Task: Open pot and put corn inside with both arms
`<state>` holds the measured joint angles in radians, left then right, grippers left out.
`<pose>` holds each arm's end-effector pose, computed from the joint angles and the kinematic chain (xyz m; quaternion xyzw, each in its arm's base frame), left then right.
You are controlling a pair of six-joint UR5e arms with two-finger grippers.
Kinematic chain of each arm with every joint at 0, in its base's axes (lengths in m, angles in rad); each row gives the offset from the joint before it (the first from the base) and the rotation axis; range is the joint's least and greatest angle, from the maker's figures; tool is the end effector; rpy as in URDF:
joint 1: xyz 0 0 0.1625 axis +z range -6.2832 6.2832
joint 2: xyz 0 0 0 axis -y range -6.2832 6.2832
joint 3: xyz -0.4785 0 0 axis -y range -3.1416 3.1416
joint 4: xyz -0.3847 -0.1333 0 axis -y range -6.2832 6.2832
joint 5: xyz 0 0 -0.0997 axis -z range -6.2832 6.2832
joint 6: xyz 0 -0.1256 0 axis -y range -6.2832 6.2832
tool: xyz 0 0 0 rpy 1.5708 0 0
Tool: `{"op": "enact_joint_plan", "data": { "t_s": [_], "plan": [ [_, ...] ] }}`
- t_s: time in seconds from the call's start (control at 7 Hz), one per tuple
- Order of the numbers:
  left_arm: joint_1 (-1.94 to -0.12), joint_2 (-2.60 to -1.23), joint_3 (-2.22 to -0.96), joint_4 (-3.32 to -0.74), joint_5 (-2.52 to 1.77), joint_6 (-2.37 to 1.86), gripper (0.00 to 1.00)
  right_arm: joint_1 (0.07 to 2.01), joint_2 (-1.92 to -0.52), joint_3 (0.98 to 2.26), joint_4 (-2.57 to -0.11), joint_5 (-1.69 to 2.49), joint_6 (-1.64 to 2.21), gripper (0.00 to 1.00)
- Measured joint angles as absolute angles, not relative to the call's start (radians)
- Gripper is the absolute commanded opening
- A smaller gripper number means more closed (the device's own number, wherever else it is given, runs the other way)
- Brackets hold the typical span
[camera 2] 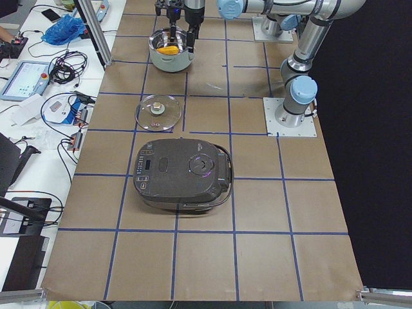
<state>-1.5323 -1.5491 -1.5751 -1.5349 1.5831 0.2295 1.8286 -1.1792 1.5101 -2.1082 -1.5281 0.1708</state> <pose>-0.1132 -0.4852 0.5275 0.0952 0.9951 -0.0256 0.0097 0.3048 -0.6123 0.3774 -0.0454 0.9934 -0.0962 0.0427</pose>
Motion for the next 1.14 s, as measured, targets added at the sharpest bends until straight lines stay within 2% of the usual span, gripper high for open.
{"op": "enact_joint_plan", "data": {
  "t_s": [0.14, 0.57, 0.86, 1.14],
  "plan": [
    [-1.532, -1.549, -1.575, -1.534, 1.583, 0.230, 1.00, 1.810, -1.275, 1.513, -2.015, -1.532, 0.170, 0.96],
    [-1.532, -1.550, -1.575, -1.534, 1.583, 0.230, 1.00, 1.698, -1.527, 1.518, -1.650, -1.539, 0.117, 1.00],
    [-1.532, -1.550, -1.575, -1.534, 1.583, 0.230, 1.00, 1.669, -1.587, 1.519, -1.527, -1.573, 0.086, 1.00],
    [-1.532, -1.551, -1.575, -1.534, 1.583, 0.230, 1.00, 1.665, -1.599, 1.518, -1.513, -1.589, 0.085, 1.00]
  ]
}}
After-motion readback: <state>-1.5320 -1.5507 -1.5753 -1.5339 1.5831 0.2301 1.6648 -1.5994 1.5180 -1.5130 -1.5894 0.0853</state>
